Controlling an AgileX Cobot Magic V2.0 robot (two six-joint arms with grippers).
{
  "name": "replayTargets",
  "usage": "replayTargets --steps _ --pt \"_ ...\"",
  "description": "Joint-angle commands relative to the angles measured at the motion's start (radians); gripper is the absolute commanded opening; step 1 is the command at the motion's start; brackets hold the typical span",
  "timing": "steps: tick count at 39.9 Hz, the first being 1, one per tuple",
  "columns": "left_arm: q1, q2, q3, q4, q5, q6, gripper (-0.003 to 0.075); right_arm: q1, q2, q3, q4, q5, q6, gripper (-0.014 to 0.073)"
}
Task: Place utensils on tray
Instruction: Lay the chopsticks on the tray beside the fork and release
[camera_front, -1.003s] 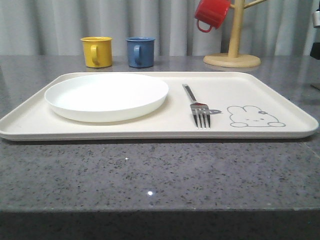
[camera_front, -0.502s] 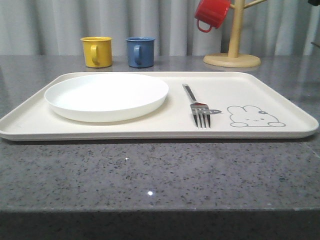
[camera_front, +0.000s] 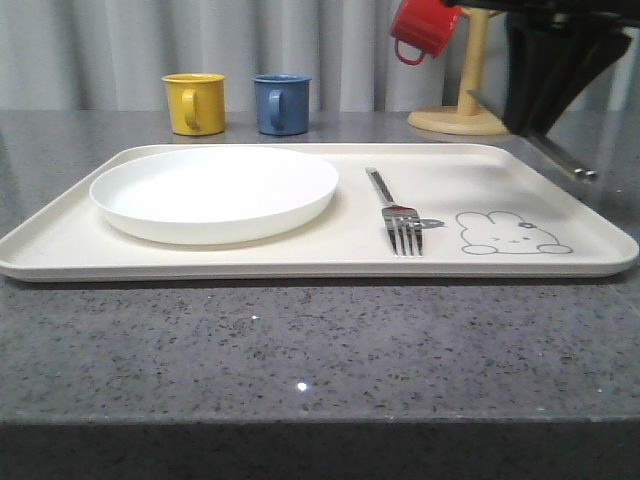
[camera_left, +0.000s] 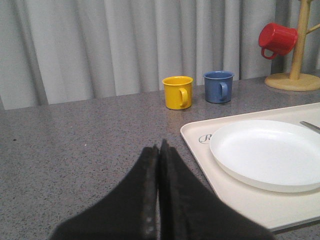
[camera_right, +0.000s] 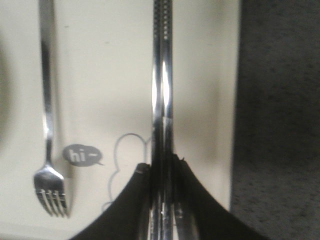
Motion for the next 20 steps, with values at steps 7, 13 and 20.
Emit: replayTargets --steps 7,13,20 --pt "-0.001 0.013 -0.024 -0.01 -0.082 -0.012 -0.0018 0.054 0.054 -0.071 0.004 -0.04 0.087 0.0021" --pt "-0.001 0.013 -0.024 -0.01 -0.082 -0.012 -0.0018 0.054 0.087 -0.071 0.004 -0.041 0.092 0.0021" --pt "-0.001 0.013 -0.024 -0.01 -0.082 -0.012 -0.0018 0.054 0.113 -0.071 -0.01 -0.055 0.111 0.0021"
